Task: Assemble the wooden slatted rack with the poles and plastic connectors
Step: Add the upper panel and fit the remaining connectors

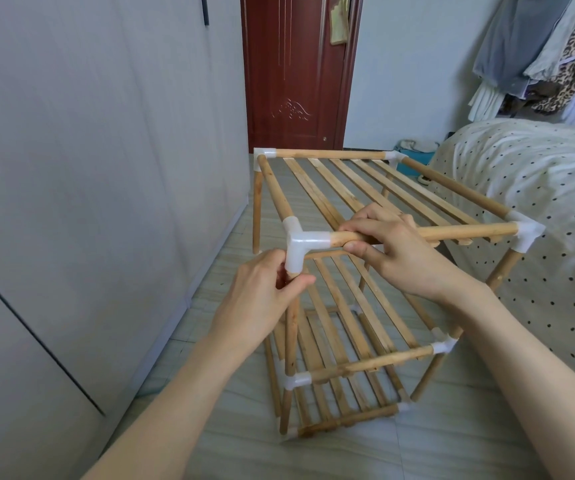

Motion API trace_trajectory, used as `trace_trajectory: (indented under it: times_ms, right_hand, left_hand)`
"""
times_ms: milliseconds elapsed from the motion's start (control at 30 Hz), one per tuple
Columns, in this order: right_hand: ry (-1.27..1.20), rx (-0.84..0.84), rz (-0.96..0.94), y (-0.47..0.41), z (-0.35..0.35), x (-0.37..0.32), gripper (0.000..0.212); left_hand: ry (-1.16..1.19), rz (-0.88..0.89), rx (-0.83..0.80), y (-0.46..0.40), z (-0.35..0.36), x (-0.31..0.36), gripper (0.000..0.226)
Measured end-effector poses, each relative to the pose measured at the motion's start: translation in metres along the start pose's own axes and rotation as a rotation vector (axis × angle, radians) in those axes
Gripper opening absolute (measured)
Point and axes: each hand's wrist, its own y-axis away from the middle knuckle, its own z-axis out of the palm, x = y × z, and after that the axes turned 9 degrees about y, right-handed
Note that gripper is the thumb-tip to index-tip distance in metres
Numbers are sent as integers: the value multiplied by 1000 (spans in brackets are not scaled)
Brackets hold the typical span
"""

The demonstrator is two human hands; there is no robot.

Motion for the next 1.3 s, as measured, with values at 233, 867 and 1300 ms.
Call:
trace_trajectory:
  times_ms: [233,867,1300]
  right_hand:
    - [-60,7,-3,9,-1,-1,19]
    - [-188,395,349,17,19,-10,46]
    - [-80,477,275,35,35,11,44]
  left_hand:
    - [167,-68,-126,1,-6,0,27]
    - [50,429,144,-31,11,33,39]
    - [56,742,224,-19,64,21,24]
